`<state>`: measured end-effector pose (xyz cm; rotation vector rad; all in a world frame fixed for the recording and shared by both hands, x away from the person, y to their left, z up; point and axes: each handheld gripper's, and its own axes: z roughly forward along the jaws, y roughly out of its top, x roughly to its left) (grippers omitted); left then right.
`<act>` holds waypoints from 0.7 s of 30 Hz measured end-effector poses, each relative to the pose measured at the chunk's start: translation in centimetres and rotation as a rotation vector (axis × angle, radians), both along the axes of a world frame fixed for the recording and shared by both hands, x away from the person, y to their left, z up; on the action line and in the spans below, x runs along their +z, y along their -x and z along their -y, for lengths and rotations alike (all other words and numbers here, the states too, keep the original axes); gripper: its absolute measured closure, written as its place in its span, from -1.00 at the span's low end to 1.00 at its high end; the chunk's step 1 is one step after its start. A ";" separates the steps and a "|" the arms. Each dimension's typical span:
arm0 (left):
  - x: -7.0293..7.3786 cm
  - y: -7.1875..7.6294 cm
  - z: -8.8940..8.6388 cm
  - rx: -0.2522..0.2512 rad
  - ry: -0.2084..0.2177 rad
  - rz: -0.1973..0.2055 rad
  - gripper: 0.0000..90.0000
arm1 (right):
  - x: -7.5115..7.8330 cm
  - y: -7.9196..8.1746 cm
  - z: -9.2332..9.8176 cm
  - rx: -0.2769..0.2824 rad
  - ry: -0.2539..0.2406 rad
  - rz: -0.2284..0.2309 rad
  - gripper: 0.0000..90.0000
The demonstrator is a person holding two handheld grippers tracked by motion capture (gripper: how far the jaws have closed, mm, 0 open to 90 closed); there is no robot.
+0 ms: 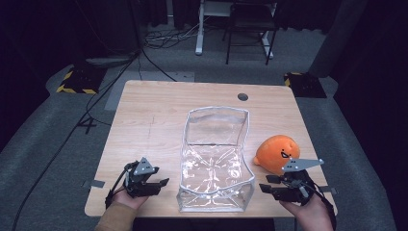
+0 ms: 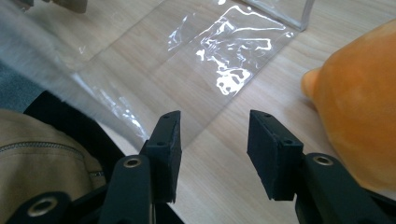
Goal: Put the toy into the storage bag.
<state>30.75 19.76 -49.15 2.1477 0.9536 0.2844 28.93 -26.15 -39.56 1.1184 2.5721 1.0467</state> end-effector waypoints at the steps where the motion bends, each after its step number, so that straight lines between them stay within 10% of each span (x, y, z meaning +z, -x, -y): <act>1: 0.0 0.1 -0.2 0.004 -0.002 -0.004 -0.09 | 0.1 -0.2 0.1 -0.001 -0.003 0.001 0.22; 21: -1.1 1.0 -2.9 0.080 -0.008 -0.036 -0.09 | 3.7 -3.9 2.2 -0.055 0.022 0.041 0.22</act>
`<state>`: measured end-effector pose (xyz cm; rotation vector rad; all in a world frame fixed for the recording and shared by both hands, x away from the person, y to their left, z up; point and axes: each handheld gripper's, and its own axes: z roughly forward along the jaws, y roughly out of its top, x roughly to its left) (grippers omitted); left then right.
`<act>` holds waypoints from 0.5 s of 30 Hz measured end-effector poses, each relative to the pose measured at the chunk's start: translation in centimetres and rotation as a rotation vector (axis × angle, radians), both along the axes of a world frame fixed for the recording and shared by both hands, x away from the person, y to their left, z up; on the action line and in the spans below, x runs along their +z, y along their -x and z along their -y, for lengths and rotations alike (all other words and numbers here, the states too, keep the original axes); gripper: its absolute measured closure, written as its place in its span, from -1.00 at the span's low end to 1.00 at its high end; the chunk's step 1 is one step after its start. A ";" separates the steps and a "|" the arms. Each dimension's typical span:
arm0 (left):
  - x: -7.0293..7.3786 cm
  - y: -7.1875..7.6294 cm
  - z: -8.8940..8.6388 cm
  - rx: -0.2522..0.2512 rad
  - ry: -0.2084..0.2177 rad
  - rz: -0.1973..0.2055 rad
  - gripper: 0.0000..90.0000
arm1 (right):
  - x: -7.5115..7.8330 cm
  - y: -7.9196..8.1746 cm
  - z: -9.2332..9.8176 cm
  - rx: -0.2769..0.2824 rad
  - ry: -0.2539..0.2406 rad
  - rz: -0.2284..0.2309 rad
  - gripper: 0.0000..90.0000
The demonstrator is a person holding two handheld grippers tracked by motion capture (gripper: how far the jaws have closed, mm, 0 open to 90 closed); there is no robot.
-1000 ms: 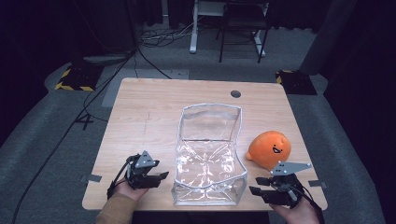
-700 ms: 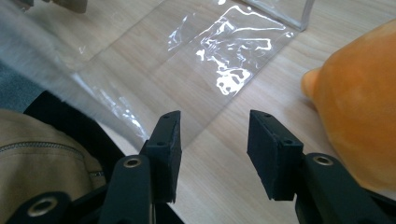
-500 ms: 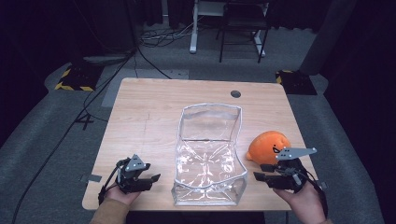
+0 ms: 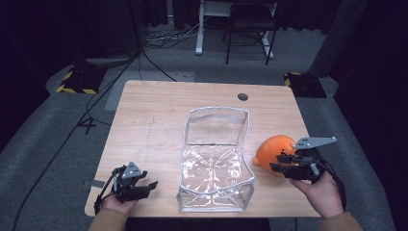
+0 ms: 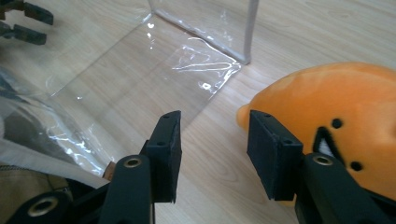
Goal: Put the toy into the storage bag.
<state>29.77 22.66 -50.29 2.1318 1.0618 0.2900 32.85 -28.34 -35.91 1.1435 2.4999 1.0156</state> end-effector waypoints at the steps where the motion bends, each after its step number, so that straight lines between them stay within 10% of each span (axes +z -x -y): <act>1: -0.1 0.0 -0.1 0.002 -0.001 0.001 -0.09 | 0.1 -0.1 0.1 -0.005 0.001 -0.001 0.22; 15: -0.7 -0.3 -0.9 0.011 -0.012 -0.024 -0.10 | 1.3 -3.2 2.7 -0.105 0.033 -0.011 0.16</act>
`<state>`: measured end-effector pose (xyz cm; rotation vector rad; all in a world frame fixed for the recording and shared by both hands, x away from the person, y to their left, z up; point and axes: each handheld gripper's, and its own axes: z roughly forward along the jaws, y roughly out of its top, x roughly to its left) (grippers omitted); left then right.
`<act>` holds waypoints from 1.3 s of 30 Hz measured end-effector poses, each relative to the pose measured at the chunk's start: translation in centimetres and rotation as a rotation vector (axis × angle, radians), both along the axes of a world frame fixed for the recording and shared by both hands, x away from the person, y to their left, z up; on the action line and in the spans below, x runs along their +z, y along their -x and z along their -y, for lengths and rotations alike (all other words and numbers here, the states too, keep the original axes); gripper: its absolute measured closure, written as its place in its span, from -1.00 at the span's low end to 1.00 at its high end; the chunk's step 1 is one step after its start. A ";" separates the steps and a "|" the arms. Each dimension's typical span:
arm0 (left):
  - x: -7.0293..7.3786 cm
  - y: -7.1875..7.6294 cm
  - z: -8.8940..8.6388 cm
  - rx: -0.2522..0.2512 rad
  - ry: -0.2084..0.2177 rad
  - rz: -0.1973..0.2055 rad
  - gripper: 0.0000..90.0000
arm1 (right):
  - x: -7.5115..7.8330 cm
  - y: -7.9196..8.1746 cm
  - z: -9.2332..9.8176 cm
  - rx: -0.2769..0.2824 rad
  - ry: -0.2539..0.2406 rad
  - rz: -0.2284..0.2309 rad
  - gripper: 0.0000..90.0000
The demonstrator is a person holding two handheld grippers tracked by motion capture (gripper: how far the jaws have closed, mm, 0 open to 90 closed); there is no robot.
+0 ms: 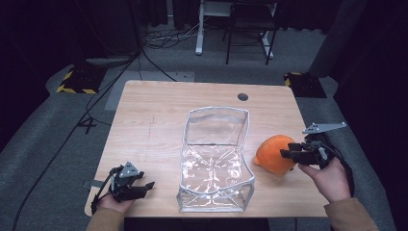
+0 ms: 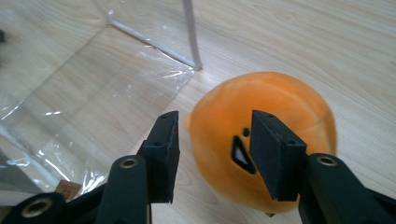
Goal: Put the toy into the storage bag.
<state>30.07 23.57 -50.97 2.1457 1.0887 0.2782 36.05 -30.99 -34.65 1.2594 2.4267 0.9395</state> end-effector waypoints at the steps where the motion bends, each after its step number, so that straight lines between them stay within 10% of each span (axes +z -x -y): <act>1: 0.0 0.0 0.0 0.003 -0.001 0.002 -0.10 | 0.0 -0.2 0.2 -0.006 0.003 0.000 0.15; 20: -0.1 0.0 -0.1 0.005 0.000 0.015 -0.11 | -3.0 -5.1 2.6 -0.126 0.009 -0.125 -0.15; 28: -0.1 0.0 0.0 0.004 -0.002 0.018 -0.12 | -2.0 -4.8 0.8 -0.073 0.060 -0.123 0.58; 39: -0.3 -0.1 -0.1 -0.002 -0.005 0.041 -0.13 | 1.5 -3.7 -1.0 -0.016 0.110 -0.055 0.67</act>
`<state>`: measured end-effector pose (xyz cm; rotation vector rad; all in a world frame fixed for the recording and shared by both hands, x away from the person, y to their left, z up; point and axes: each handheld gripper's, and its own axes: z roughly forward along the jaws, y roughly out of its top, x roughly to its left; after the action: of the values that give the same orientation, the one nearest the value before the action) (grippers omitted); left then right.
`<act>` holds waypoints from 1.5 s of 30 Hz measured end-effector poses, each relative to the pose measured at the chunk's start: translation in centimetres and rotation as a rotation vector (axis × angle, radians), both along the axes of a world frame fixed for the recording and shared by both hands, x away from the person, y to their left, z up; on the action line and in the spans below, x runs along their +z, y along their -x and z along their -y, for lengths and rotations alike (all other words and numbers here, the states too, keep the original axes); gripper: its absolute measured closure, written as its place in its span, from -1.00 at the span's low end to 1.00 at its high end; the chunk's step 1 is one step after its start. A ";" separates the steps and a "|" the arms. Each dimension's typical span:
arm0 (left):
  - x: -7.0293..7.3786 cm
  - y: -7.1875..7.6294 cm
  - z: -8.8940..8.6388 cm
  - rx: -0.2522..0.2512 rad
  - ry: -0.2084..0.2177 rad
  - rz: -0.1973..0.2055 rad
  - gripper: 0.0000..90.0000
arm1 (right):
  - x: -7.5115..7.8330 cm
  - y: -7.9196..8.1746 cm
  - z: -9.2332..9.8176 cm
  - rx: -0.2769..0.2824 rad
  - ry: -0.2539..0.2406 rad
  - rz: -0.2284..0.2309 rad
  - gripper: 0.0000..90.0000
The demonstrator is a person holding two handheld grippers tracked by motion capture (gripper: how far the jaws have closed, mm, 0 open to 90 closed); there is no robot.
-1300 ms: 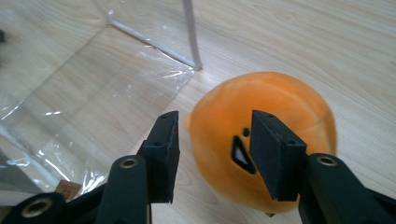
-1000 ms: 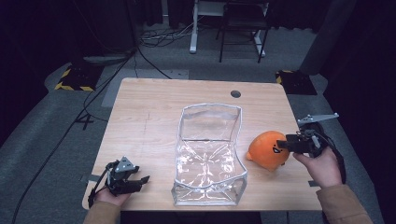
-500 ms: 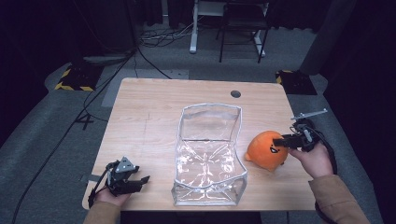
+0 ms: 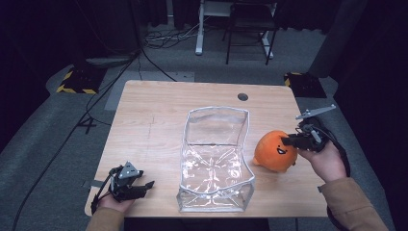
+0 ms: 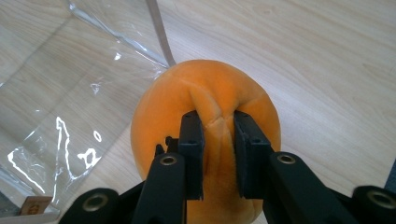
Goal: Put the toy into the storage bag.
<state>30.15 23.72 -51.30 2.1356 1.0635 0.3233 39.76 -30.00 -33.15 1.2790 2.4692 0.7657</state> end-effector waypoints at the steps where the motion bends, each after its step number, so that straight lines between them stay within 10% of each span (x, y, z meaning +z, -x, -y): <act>1: 0.0 0.0 0.0 0.001 0.002 0.003 -0.13 | 0.4 0.1 -0.1 0.005 0.003 0.005 0.67; 13: -0.5 0.1 0.2 0.001 -0.029 0.061 -0.18 | 4.2 0.9 -1.4 0.056 0.018 0.052 0.67; 45: -0.5 0.2 0.2 0.009 -0.028 0.063 -0.21 | 12.5 1.3 -3.7 0.128 0.011 0.177 0.67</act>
<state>29.97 23.55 -51.82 2.1311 1.0388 0.4093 38.49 -26.28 -20.61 1.0097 2.4254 0.8549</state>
